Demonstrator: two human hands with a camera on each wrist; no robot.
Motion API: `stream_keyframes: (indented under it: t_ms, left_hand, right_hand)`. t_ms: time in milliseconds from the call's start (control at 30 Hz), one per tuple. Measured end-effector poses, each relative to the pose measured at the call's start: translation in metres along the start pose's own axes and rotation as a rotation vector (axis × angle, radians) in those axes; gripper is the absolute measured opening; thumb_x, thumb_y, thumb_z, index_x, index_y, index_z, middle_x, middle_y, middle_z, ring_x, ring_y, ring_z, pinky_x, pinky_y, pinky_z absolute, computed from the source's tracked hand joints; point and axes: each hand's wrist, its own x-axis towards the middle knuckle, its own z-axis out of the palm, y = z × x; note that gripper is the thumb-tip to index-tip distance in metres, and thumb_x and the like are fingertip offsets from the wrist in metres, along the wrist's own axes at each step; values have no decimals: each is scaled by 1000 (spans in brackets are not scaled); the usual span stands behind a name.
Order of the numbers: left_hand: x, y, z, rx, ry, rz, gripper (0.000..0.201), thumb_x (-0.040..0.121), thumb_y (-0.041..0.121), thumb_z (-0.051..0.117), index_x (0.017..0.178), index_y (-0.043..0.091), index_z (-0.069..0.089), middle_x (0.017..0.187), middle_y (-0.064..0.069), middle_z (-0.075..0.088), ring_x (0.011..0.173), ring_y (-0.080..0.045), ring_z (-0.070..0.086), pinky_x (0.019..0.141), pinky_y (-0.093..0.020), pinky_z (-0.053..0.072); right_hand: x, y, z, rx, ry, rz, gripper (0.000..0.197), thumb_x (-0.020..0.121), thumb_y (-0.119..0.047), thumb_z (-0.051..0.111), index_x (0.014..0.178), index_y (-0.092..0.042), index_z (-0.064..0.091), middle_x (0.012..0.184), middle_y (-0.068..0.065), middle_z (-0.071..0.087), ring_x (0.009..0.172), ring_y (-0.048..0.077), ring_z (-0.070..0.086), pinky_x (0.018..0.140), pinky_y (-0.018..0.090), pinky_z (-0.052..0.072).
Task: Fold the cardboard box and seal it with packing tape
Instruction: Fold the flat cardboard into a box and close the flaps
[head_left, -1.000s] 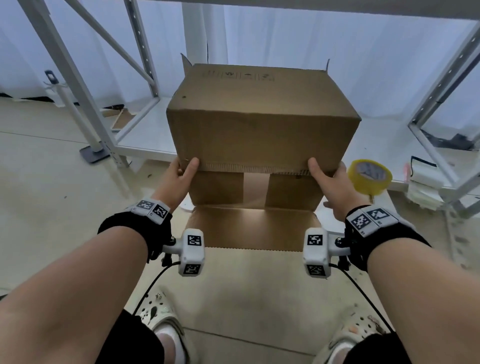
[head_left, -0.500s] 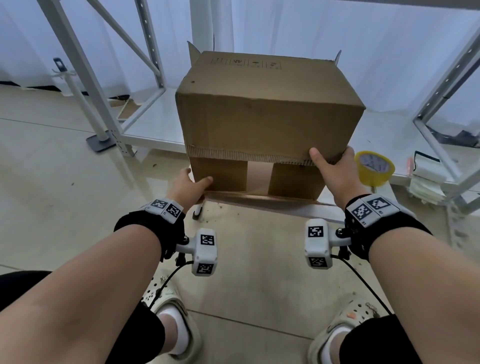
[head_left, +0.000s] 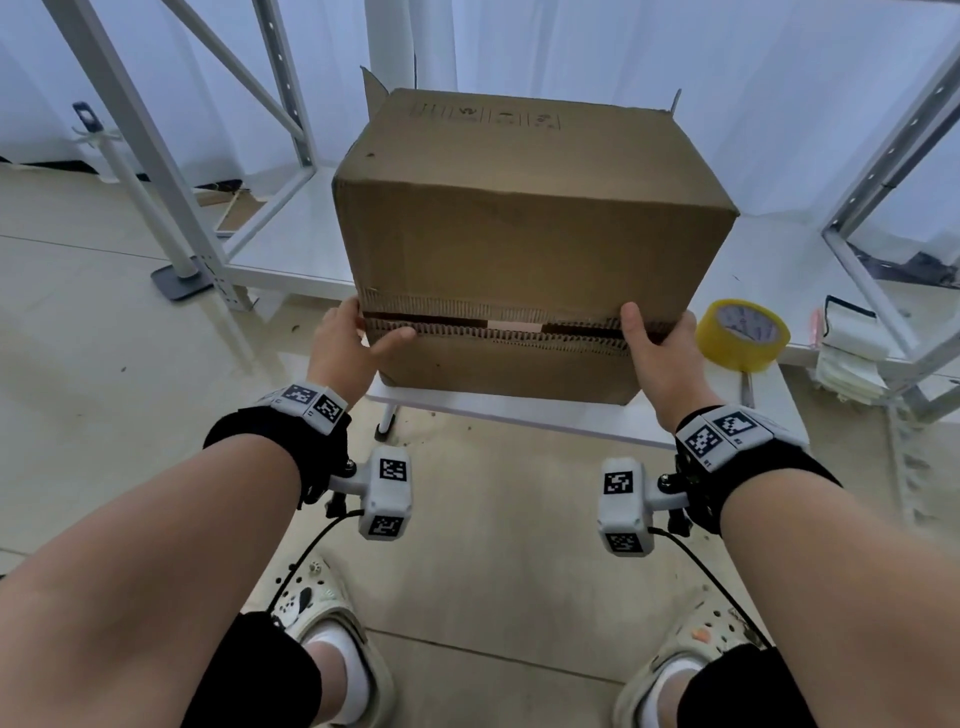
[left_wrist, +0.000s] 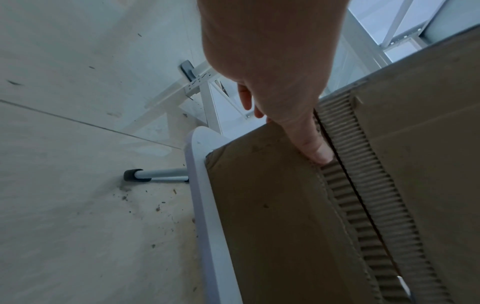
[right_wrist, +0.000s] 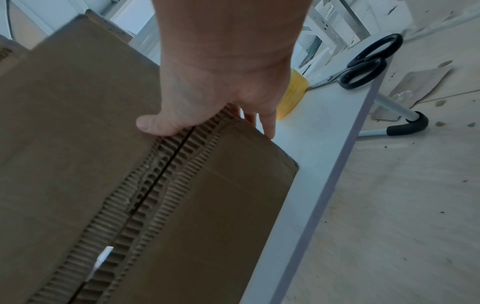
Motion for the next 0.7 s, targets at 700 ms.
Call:
stream_keyframes:
  t_ms: [700]
  left_hand:
    - [-9, 88, -66, 71, 215, 216, 78, 91, 48, 51, 149, 40, -1, 146, 0, 41, 123, -29, 50, 100, -43, 39]
  right_hand:
    - [-17, -97, -11, -24, 242, -167, 51, 84, -62, 56, 99, -15, 45, 87, -9, 52, 87, 16, 52, 76, 28, 38]
